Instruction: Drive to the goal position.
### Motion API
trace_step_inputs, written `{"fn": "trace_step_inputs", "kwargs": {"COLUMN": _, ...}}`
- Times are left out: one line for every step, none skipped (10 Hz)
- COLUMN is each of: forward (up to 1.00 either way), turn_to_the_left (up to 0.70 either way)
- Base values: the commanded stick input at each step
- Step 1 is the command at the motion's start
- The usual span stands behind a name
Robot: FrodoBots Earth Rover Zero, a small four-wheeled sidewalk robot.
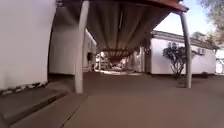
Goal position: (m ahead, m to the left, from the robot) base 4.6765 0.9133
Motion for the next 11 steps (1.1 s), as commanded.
{"fn": "trace_step_inputs", "kwargs": {"forward": 0.70, "turn_to_the_left": 0.00}}
{"fn": "trace_step_inputs", "kwargs": {"forward": 0.70, "turn_to_the_left": 0.00}}
{"fn": "trace_step_inputs", "kwargs": {"forward": 0.70, "turn_to_the_left": 0.00}}
{"fn": "trace_step_inputs", "kwargs": {"forward": 0.70, "turn_to_the_left": 0.00}}
{"fn": "trace_step_inputs", "kwargs": {"forward": 0.70, "turn_to_the_left": 0.00}}
{"fn": "trace_step_inputs", "kwargs": {"forward": 0.70, "turn_to_the_left": 0.00}}
{"fn": "trace_step_inputs", "kwargs": {"forward": 0.70, "turn_to_the_left": 0.00}}
{"fn": "trace_step_inputs", "kwargs": {"forward": 0.70, "turn_to_the_left": 0.00}}
{"fn": "trace_step_inputs", "kwargs": {"forward": 0.70, "turn_to_the_left": 0.00}}
{"fn": "trace_step_inputs", "kwargs": {"forward": 0.70, "turn_to_the_left": 0.00}}
{"fn": "trace_step_inputs", "kwargs": {"forward": 0.70, "turn_to_the_left": 0.00}}
